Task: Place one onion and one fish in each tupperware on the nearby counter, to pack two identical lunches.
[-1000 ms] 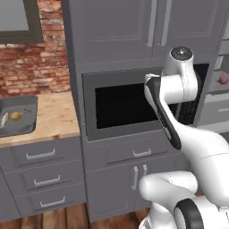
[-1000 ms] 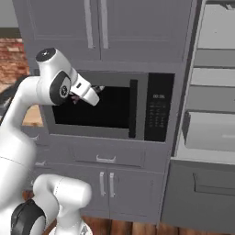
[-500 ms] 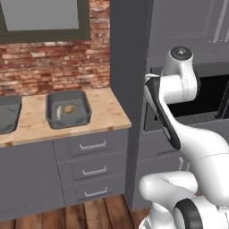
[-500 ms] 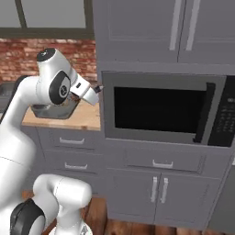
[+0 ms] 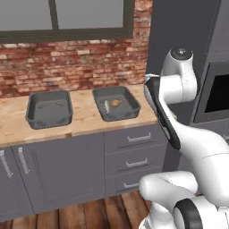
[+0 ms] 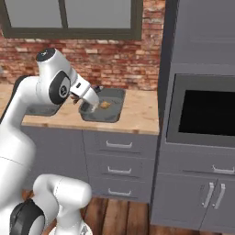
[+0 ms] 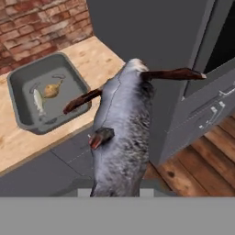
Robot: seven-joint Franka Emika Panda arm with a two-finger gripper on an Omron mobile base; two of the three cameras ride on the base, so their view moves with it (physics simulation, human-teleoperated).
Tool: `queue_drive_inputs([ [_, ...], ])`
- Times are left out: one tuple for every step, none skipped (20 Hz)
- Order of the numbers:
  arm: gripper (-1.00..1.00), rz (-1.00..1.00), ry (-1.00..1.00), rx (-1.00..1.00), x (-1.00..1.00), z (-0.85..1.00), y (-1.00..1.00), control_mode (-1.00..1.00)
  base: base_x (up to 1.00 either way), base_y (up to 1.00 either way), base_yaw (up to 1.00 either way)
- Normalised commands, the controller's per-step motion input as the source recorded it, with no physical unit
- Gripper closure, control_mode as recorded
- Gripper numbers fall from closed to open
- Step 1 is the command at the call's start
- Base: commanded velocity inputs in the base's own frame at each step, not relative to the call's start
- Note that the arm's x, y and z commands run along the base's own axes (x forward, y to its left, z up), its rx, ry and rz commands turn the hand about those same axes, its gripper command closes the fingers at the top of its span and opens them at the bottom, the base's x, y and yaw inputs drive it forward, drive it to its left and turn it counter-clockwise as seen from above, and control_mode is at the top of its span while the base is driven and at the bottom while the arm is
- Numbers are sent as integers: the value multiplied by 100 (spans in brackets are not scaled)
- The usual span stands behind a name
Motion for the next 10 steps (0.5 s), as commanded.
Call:
queue_drive_inputs([
  [100,0,0,0,0,0,0,100,0,100,0],
  [100,0,0,0,0,0,0,100,0,100,0],
  [100,0,0,0,0,0,0,100,0,100,0],
  [100,0,0,0,0,0,0,100,1,100,0],
  [100,0,0,0,0,0,0,100,4,100,0],
  [100,0,0,0,0,0,0,100,9,100,0],
  [100,0,0,0,0,0,0,100,14,100,0],
  [100,0,0,0,0,0,0,100,21,100,0],
  [100,0,0,0,0,0,0,100,26,100,0],
  [100,0,0,0,0,0,0,100,29,100,0],
])
